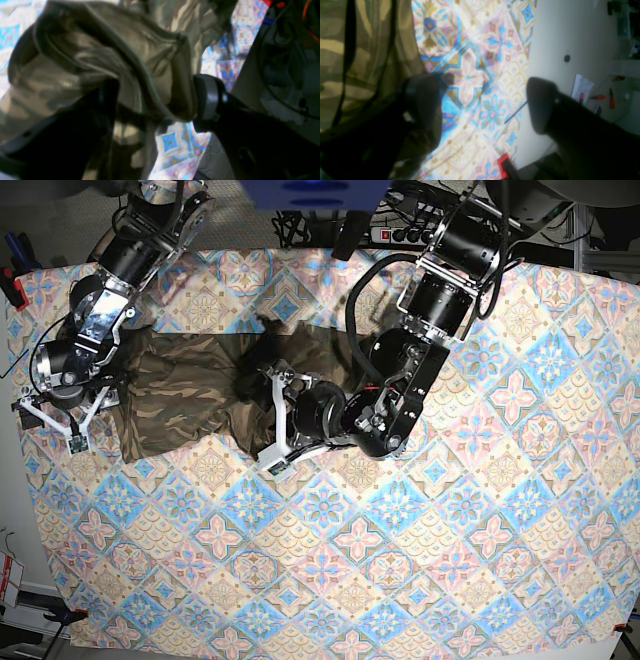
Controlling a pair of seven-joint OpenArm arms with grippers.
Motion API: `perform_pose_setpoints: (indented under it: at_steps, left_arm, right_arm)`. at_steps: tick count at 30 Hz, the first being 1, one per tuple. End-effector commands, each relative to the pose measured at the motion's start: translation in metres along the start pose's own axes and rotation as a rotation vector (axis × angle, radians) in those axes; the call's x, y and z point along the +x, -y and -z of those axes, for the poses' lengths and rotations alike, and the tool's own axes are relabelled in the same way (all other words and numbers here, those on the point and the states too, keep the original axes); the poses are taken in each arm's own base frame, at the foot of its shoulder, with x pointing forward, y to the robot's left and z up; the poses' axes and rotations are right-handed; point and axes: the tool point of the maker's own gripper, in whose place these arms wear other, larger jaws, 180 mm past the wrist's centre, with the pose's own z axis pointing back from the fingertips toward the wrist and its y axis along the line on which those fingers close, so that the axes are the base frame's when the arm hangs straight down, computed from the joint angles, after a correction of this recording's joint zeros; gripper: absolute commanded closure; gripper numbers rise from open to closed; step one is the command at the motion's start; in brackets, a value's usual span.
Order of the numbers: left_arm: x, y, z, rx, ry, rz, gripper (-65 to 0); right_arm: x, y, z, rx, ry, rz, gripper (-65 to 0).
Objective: Fold the T-shirt properly
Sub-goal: 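Fold the held shirt end over toward the right gripper with the left gripper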
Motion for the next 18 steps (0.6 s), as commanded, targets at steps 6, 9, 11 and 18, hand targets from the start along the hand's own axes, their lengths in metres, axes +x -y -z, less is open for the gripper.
perform_pose_setpoints:
  at_steps: [6, 9, 11, 18]
  left_arm:
    - [0.053, 0.044, 0.006, -0.129, 0.118, 0.154, -38.1]
    - [0.059, 0.055, 0.008, -0.17, 0.127, 0.223, -38.1]
    - [0.058, 0.056, 0.009, -0.179, 0.126, 0.236, -38.1]
    - [0.07, 0.051, 0.003, -0.159, 0.137, 0.263, -37.4]
  right_arm:
    - [0.012, 0.015, -0.003, -0.038, 0.038, 0.006, -58.9]
    - [0.013, 0.016, -0.003, -0.041, 0.039, 0.006, -58.9]
    - [0.013, 0.016, -0.003, -0.042, 0.04, 0.006, -58.9]
    - [0.014, 0.018, -0.004, -0.047, 0.043, 0.005, -58.9]
